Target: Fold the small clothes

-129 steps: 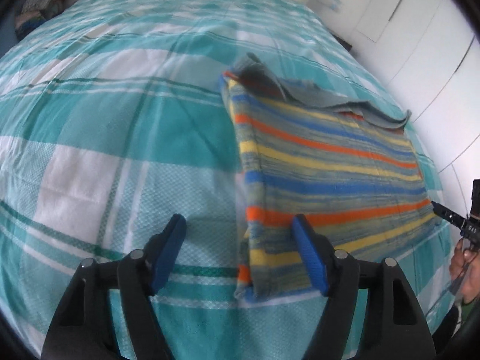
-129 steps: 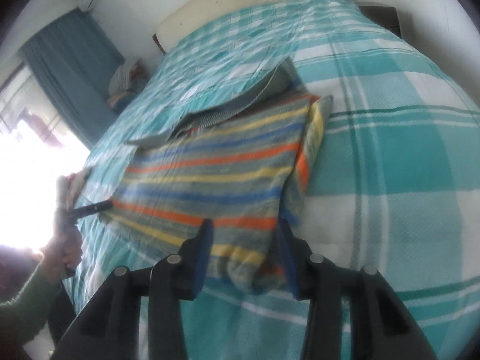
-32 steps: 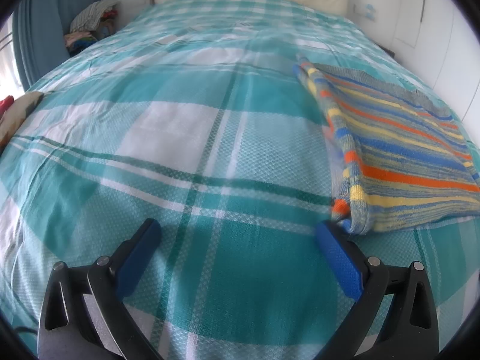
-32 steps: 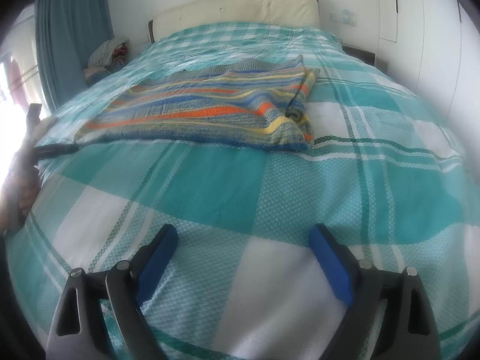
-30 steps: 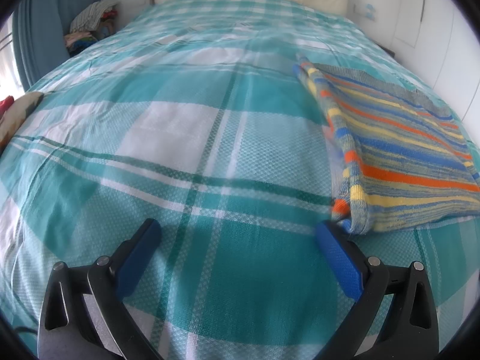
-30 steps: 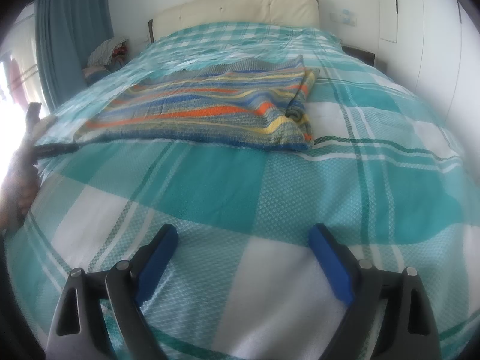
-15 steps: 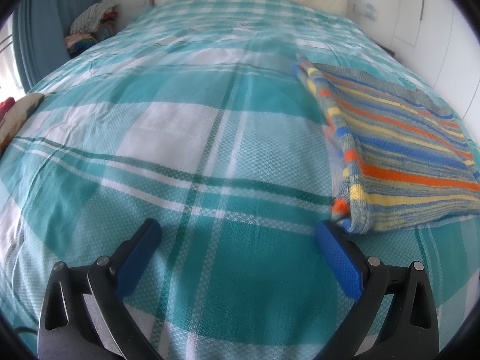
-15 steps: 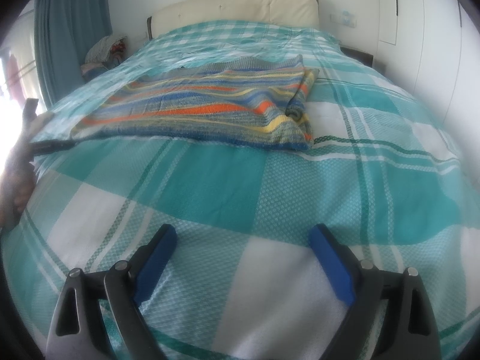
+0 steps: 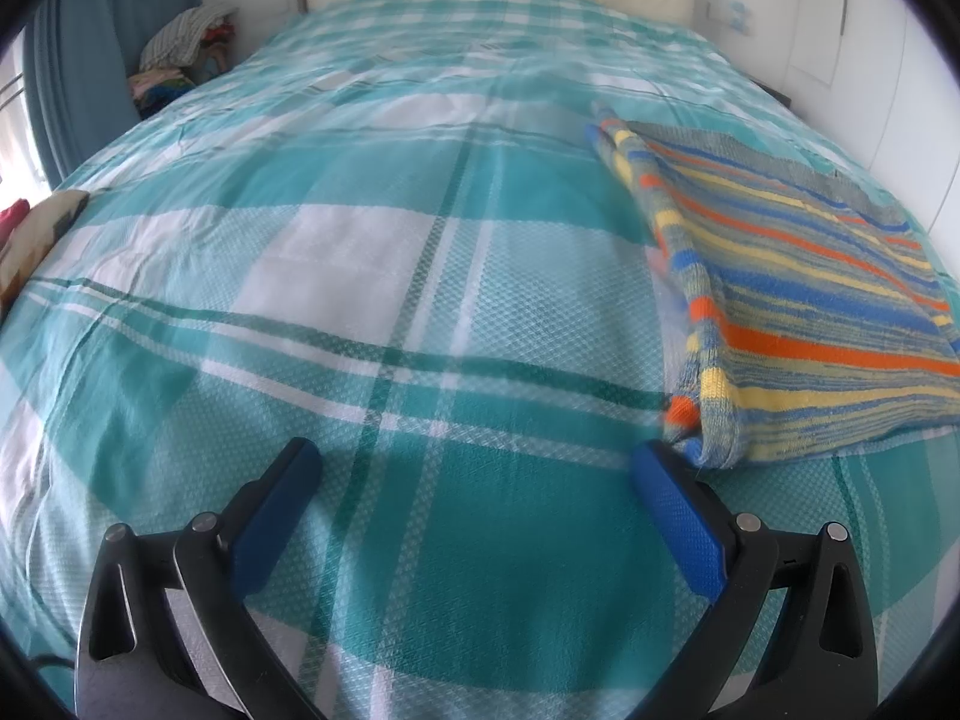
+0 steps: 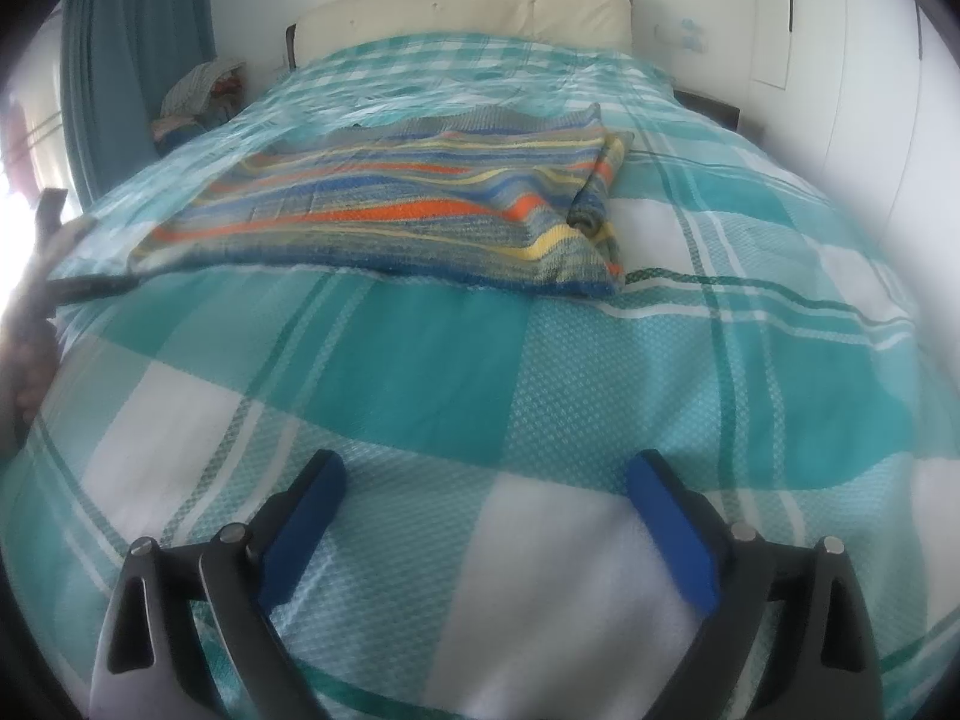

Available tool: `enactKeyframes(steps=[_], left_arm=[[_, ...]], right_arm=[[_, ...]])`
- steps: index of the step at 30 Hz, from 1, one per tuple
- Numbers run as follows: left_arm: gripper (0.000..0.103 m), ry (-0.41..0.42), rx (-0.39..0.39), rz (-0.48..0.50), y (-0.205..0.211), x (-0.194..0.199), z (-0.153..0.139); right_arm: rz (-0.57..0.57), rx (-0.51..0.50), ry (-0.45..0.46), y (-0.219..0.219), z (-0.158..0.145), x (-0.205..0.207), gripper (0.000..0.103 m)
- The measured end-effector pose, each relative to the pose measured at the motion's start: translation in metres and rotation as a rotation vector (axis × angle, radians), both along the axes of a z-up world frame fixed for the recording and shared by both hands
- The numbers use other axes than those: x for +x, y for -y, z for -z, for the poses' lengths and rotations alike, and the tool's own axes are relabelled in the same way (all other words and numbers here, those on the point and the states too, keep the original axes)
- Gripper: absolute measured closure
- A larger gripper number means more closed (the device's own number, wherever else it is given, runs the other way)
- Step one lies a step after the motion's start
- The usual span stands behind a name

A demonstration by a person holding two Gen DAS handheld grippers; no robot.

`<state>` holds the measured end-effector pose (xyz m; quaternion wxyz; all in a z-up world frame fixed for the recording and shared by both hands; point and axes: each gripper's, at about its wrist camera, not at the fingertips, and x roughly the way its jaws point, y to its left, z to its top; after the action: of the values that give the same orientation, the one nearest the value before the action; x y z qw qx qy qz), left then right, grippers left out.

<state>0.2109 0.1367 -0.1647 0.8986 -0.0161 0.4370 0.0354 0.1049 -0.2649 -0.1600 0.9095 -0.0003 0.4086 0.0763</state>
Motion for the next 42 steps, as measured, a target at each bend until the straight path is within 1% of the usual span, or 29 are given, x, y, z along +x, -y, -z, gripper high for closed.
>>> enactKeyframes(steps=[31,33,35,37,39,40,41,42], left_arm=[[0.0,0.002,0.003,-0.001,0.0,0.0,0.0],[0.001,0.01,0.005,-0.003,0.0,-0.003,-0.004],[0.002,0.04,0.029,0.0,0.004,-0.012,-0.017],[0.002,0.097,0.045,0.061,0.021,-0.027,-0.036],[0.002,0.157,0.044,0.187,0.054,-0.046,-0.056],[0.002,0.175,0.042,0.249,0.07,-0.051,-0.062],[0.002,0.191,0.043,0.348,0.096,-0.058,-0.069],[0.002,0.191,0.045,0.419,0.115,-0.061,-0.071]], right_arm=[[0.005,-0.001,0.011,0.0,0.0,-0.002,0.008],[0.004,0.001,0.011,0.0,0.0,-0.002,0.007],[0.002,0.01,0.013,0.001,-0.002,-0.003,0.007],[-0.002,0.029,0.008,0.004,-0.009,-0.006,0.007],[0.005,0.078,0.003,0.013,-0.018,-0.009,0.008],[0.017,0.126,0.008,0.023,-0.025,-0.011,0.008],[0.027,0.159,0.015,0.031,-0.03,-0.013,0.008],[0.038,0.185,0.024,0.041,-0.036,-0.012,0.008]])
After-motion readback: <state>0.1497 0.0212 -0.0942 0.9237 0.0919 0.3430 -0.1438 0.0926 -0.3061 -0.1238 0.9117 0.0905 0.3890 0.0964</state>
